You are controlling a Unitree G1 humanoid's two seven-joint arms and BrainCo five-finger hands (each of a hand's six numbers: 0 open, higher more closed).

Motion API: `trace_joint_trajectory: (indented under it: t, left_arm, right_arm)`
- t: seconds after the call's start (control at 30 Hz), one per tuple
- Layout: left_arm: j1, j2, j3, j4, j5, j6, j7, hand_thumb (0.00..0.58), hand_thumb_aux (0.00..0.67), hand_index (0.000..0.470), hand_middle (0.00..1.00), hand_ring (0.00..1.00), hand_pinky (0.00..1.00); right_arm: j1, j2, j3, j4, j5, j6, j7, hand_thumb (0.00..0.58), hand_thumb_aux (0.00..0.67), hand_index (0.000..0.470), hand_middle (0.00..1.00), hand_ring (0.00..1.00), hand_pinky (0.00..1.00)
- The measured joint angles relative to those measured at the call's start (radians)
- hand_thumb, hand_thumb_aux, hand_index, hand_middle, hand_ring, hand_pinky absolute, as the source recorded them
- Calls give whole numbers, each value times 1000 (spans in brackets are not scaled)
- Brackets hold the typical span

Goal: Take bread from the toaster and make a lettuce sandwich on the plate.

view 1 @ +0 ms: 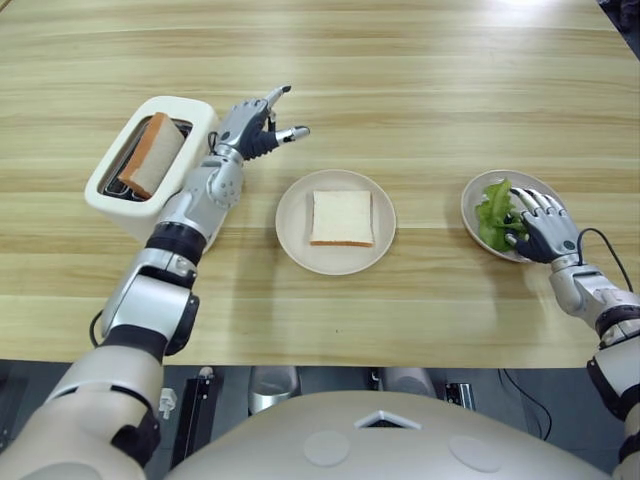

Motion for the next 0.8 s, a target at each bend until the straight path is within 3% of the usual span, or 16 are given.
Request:
trace_joint_trajectory:
  t: [0.33, 0.37, 0.53, 0.8]
  left_arm:
    - [238, 54, 122, -414, -48, 96, -73, 0, 0, 0, 1000, 1000, 1000]
    - [257, 56, 134, -447, -48, 100, -76, 0, 0, 0, 1000, 1000, 1000]
    - [368, 98, 239, -658, -50, 161, -100, 0, 0, 0, 1000, 1000, 1000]
    - [596, 162, 580, -1053, -88, 288, -147, 0, 0, 0, 1000, 1000, 1000]
  right_arm:
    - [-25, -1, 3, -28, -18, -11, -68, 580, 670, 460, 0, 0, 0]
    - [-27, -1, 2, -29, -18, -13, -71, 580, 670, 460, 996, 996, 996]
    - [-42, 1, -2, -51, -13, -45, -86, 580, 670, 460, 1000, 1000, 1000]
    - [-67, -2, -43, -161, 10, -121, -93, 580, 670, 460, 1000, 1000, 1000]
